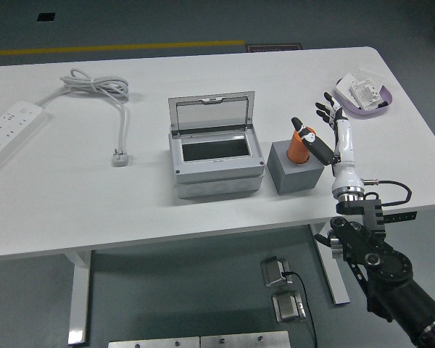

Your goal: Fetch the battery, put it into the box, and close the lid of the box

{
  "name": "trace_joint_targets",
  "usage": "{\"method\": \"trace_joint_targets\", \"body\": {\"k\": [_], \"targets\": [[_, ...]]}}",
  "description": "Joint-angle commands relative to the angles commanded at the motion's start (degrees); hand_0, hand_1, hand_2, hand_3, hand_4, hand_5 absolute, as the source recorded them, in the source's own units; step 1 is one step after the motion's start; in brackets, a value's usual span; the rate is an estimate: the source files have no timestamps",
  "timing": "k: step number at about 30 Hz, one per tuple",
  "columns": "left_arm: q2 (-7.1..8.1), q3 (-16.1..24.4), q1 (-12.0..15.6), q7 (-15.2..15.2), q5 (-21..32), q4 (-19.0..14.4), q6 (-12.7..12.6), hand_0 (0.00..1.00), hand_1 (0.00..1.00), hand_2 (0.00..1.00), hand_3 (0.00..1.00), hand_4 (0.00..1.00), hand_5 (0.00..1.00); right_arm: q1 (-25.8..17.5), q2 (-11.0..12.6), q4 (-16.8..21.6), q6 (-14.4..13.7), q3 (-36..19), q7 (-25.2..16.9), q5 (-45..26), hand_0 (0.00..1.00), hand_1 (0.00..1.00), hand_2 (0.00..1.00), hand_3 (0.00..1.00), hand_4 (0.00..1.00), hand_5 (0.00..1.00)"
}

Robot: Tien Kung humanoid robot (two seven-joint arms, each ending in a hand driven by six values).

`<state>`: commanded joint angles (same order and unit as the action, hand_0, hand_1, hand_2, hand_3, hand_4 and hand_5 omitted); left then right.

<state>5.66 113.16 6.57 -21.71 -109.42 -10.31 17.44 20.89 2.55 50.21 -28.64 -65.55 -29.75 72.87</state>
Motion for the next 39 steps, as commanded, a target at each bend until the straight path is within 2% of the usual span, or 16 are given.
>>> {"method": "trace_joint_targets", "body": {"k": [29,30,35,36,39], "targets": [[-0.61,0.4,-0.8,0.6,-2.0,0.0,0.6,0.763,0.800,0.834,0.950,0.953,0.720,0.6,-1.1,-4.1,0.8,3.0,-0.3,-2.1,0.869,0.836,0.836,0.928,0.983,0.561],[-0.64,0.4,-0.9,0.6,-2.1,0.0,0.6,0.757,0.799,0.834,0.948,0.953,0.720,0.7,-1.2,-4.2,0.8,3.1,-0.3,-2.2,0.861,0.836,0.836,0.926,0.914,0.375],[-0.79,0.6,-1.0,0.6,-2.6,0.0,0.7,0.757,0.799,0.834,0.948,0.953,0.720,1.3,-1.3,-4.7,1.0,3.5,-0.3,-2.4,0.861,0.836,0.836,0.926,0.914,0.375],[-0.81,0.7,-1.1,0.6,-2.7,0.0,0.8,0.748,0.800,0.834,0.946,0.953,0.719,1.4,-1.3,-4.9,1.0,3.6,-0.2,-2.5,0.826,0.832,0.831,0.925,0.891,0.328],[-0.85,0.8,-1.2,0.6,-3.0,0.0,0.8,0.748,0.800,0.834,0.946,0.953,0.719,1.7,-1.3,-5.2,1.0,3.7,-0.2,-2.6,0.826,0.832,0.831,0.925,0.891,0.328]]}}
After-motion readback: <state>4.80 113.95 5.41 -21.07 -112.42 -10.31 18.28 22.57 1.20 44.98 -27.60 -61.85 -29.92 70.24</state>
